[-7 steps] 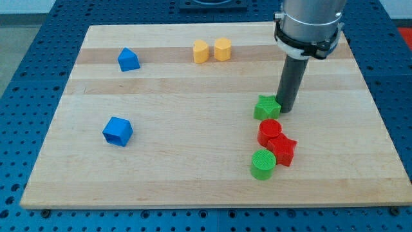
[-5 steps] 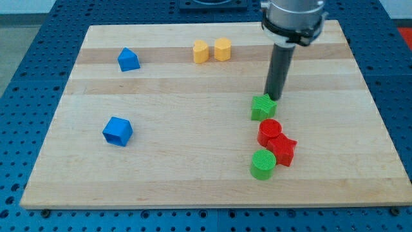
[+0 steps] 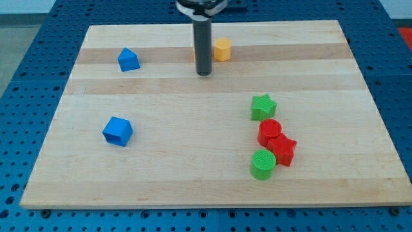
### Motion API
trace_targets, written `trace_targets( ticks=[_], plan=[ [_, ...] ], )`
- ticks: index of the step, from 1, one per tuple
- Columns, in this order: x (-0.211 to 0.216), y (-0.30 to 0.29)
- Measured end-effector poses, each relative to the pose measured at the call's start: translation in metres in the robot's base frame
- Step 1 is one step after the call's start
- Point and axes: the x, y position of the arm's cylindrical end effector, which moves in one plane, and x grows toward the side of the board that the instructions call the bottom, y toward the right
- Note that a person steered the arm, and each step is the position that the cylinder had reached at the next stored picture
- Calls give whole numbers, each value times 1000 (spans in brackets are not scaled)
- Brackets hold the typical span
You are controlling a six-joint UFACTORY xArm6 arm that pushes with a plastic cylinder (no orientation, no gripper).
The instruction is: Move the yellow hexagon diagonally top right to the yellow heart
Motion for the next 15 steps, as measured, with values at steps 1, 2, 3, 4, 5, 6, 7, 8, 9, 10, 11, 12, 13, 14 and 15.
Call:
trace_targets(
  ticks=[1,2,3,4,5,6,7,8,9,10,11,12,13,14,15],
  plan=[
    [-1,-7],
    [-4,9],
    [-18,27],
    [-28,35],
    [-38,36],
    [-38,55],
    [-34,88],
    [-27,120],
    [-32,126],
    [-67,117],
    [-106,108],
    [-118,109],
    [-85,121],
    [-71,121],
    [-69,88]
  ],
)
